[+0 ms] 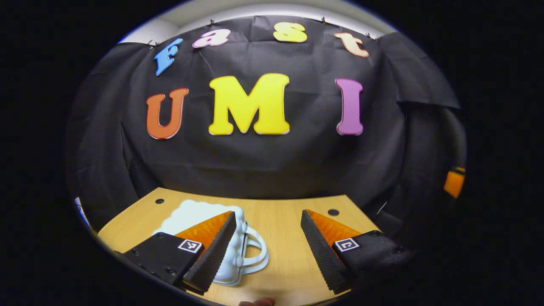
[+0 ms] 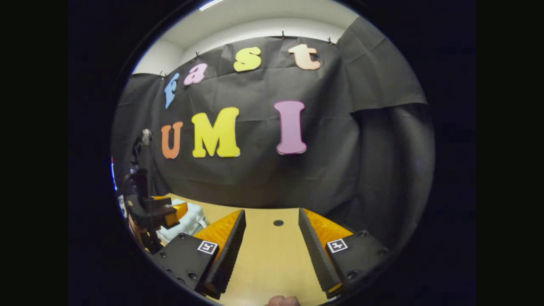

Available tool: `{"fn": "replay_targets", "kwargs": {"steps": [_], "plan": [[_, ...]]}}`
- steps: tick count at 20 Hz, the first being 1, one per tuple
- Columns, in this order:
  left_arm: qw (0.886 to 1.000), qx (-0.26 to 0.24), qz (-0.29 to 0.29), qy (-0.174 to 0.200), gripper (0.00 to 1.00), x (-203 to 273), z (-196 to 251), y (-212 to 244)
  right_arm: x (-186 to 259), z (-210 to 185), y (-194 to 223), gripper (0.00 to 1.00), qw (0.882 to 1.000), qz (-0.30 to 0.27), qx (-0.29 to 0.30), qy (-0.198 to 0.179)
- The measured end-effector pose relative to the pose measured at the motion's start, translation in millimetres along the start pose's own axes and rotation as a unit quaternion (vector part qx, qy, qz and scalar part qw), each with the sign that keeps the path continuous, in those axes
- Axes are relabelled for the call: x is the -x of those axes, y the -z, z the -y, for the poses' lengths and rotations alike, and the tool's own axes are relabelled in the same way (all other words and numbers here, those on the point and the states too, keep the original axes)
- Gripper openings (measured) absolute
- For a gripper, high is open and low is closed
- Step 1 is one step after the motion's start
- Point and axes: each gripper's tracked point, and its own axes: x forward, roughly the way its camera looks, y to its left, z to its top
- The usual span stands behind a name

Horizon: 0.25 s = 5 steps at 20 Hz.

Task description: First open the suitcase, pack the skin care products into it, and then close the suitcase.

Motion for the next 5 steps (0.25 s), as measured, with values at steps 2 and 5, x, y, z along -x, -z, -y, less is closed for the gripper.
{"fn": "replay_targets", "kwargs": {"steps": [2, 5], "plan": [[0.999, 0.004, 0.036, 0.004, 0.97, 21, 1, -36, -10, -19, -13, 0.75, 1.000, 0.023, 0.010, -0.010], [0.996, 0.005, 0.083, 0.022, 0.97, 35, 11, -53, -13, -44, -25, 0.74, 0.999, 0.042, 0.013, -0.022]]}}
